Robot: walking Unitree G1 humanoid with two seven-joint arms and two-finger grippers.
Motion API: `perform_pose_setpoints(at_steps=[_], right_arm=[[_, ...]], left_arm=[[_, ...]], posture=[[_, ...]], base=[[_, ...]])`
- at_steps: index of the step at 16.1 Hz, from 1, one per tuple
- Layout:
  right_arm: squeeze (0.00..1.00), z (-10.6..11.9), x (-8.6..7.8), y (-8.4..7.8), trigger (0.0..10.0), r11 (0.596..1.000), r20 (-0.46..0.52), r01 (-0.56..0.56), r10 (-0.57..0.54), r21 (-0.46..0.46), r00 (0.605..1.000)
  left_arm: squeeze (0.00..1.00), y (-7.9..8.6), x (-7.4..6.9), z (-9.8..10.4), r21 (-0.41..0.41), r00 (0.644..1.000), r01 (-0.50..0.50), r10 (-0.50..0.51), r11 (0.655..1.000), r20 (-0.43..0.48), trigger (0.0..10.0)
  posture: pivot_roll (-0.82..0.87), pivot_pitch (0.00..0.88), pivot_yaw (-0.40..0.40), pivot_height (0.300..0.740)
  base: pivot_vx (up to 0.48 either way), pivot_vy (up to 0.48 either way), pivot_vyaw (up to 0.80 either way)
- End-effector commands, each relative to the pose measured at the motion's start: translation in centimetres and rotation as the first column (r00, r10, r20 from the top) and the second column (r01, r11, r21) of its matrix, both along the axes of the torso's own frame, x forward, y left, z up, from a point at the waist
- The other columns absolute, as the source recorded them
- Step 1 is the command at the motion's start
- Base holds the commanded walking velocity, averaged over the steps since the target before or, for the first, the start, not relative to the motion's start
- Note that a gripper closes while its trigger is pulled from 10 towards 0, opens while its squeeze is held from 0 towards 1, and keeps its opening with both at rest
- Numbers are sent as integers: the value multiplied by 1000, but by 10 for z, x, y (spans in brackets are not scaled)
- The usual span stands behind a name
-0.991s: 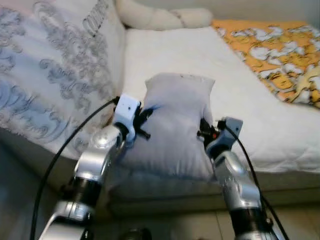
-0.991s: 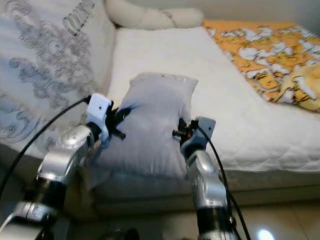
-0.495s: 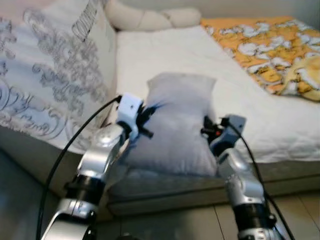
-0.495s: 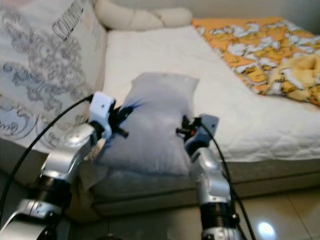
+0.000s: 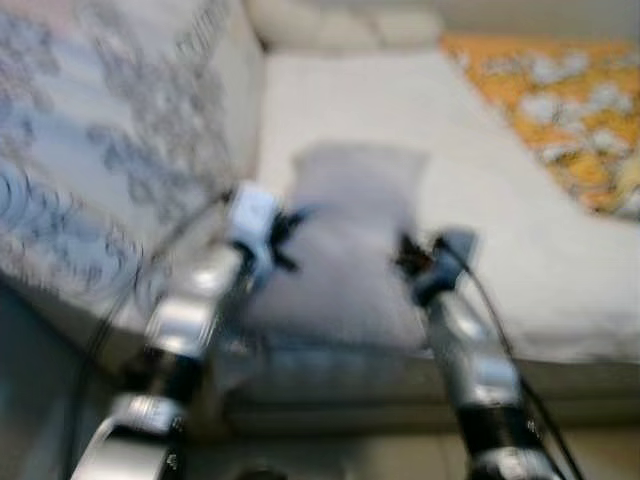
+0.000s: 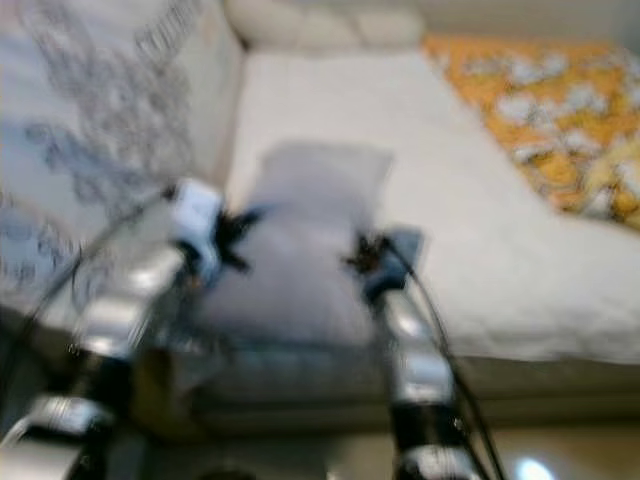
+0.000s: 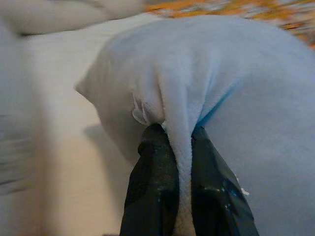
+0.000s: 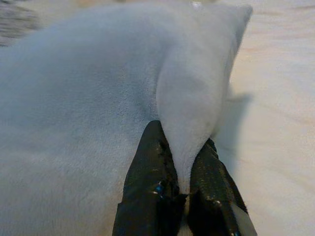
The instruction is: Clean up the room
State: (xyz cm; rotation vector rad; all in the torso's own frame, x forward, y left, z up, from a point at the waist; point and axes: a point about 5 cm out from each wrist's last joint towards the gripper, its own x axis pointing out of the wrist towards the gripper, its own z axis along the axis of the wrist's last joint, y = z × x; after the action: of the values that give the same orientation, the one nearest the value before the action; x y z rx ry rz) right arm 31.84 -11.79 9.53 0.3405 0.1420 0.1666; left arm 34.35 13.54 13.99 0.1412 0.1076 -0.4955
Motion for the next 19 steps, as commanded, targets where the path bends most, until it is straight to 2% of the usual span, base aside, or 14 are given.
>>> perform_pose_setpoints(at_steps=[1, 14, 15, 16, 18, 19], right_arm=[[0, -1, 1, -18, 10000, 997, 3, 67, -67, -23, 998], [0, -2, 8, -28, 10000, 989, -7, 141, -141, -45, 990], [1000, -2, 6, -35, 10000, 989, 47, 146, -145, -29, 988], [1000, -4, 5, -39, 10000, 986, 47, 152, -150, -60, 988], [1000, -19, 1, -50, 10000, 967, -28, 199, -206, -157, 978], [1000, -19, 0, -52, 10000, 965, -24, 198, -205, -171, 979]], left_arm=[[0, -2, 3, 12, -18, 999, -6, 6, 1000, 53, 10000], [0, -1, 8, 14, -17, 997, -24, 26, 1000, 66, 10000], [0, 0, 10, 16, -5, 996, -42, 42, 999, 81, 10000], [0, 1, 10, 16, -9, 995, -50, 51, 999, 90, 10000], [0, 4, 14, 17, 52, 993, -58, 52, 997, 110, 10000], [0, 5, 15, 17, 70, 992, -60, 51, 996, 118, 10000]], posture=[[25, 0, 9, 740], [18, 0, 8, 740], [20, 0, 7, 740], [22, 0, 6, 740], [26, 0, 3, 740], [26, 0, 3, 740]], base=[[375, 0, 0], [373, 0, 0], [326, 0, 0], [0, 0, 0], [0, 0, 0], [0, 0, 0]])
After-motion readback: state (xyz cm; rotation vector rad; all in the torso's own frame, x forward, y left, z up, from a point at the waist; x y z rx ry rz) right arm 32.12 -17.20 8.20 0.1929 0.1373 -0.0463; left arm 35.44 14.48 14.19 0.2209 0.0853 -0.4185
